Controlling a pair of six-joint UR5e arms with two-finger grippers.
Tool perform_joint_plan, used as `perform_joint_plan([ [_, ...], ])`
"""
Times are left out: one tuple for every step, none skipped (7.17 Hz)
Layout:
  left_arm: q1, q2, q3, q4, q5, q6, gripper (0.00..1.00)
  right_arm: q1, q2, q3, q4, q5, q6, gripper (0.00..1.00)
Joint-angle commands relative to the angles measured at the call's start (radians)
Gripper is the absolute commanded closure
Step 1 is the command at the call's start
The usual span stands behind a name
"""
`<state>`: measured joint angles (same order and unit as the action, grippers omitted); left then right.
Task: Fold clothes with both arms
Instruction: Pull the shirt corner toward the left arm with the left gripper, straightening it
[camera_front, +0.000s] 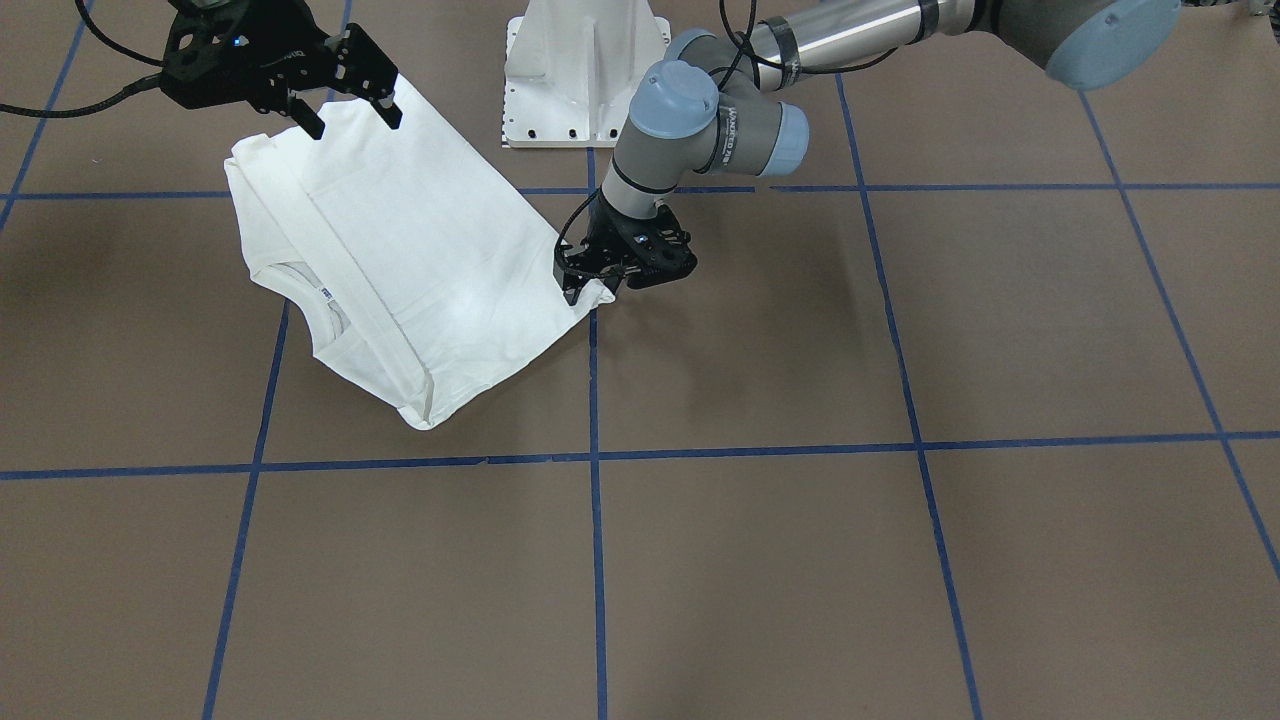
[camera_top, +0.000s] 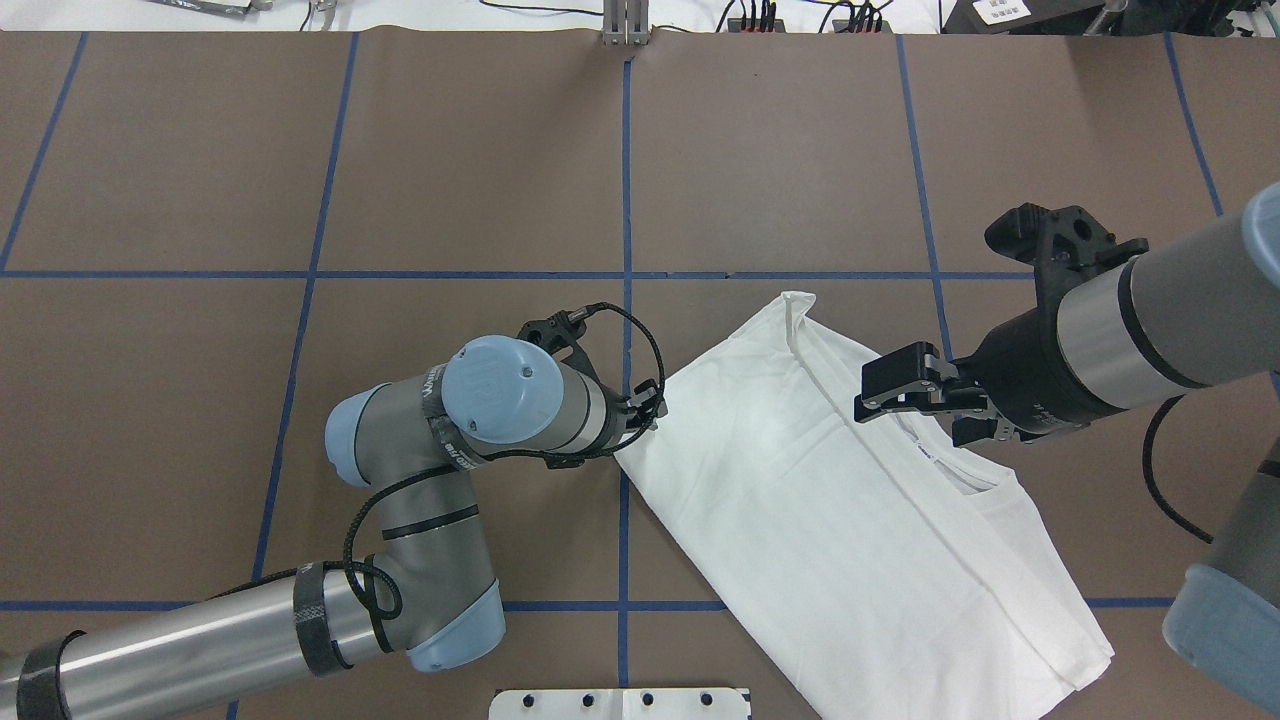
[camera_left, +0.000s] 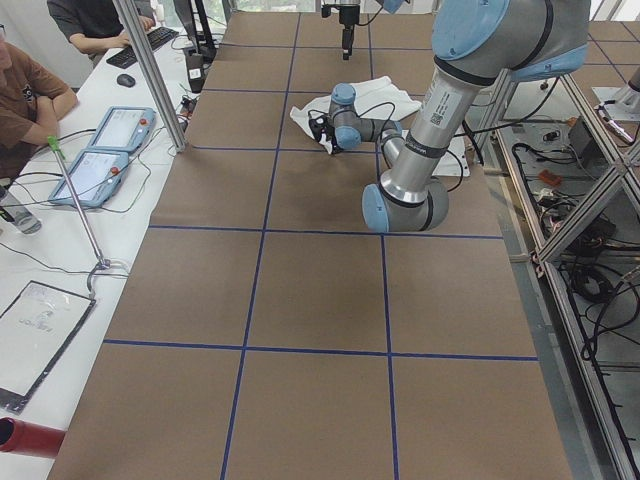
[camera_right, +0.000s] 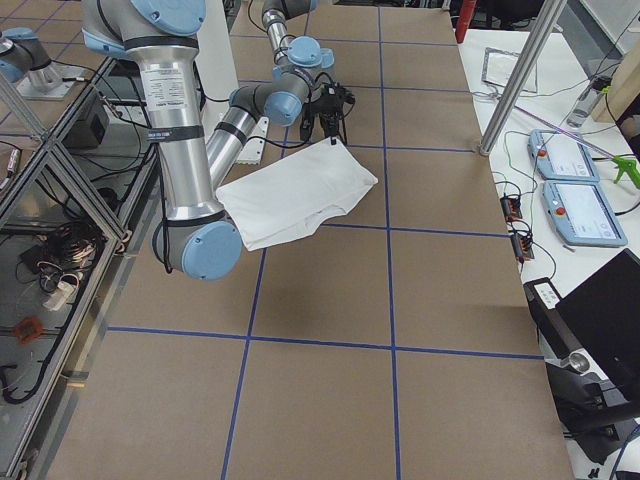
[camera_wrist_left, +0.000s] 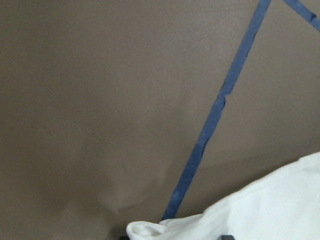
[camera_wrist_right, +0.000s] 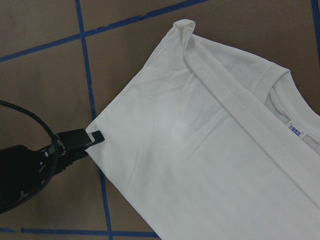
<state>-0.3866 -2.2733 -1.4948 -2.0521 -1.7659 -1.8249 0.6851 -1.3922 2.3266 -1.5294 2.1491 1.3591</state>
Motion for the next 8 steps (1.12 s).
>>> perform_joint_plan([
  [0.0, -0.002, 0.001, -0.002, 0.0, 0.001, 0.85, 0.005, -0.002, -0.001, 0.0, 0.001, 0.0, 0.0],
  [0.0, -0.002, 0.001, 0.0, -0.001, -0.01, 1.0, 0.007, -0.004, -0.003, 0.0, 0.0, 0.0, 0.0],
  [-0.005, -0.002, 0.001, 0.0, -0.001, -0.01, 1.0, 0.008, -0.002, -0.006, 0.0, 0.0, 0.0, 0.0],
  [-0.021, -0.002, -0.001, 0.007, -0.004, -0.008, 1.0, 0.007, 0.001, -0.007, 0.0, -0.003, 0.0, 0.0],
  [-0.062, -0.002, -0.001, 0.015, -0.007, -0.005, 1.0, 0.007, -0.001, -0.007, 0.0, -0.005, 0.0, 0.0],
  [-0.107, 0.001, -0.001, 0.021, -0.007, 0.006, 1.0, 0.007, -0.001, -0.009, -0.002, -0.008, 0.0, 0.0],
  [-0.147, 0.005, 0.007, 0.042, -0.007, 0.039, 1.0, 0.01, 0.001, -0.01, 0.0, -0.009, 0.0, 0.0],
  [-0.187, 0.005, 0.008, 0.082, -0.007, 0.085, 1.0, 0.01, 0.002, -0.016, 0.0, -0.011, 0.0, 0.0],
])
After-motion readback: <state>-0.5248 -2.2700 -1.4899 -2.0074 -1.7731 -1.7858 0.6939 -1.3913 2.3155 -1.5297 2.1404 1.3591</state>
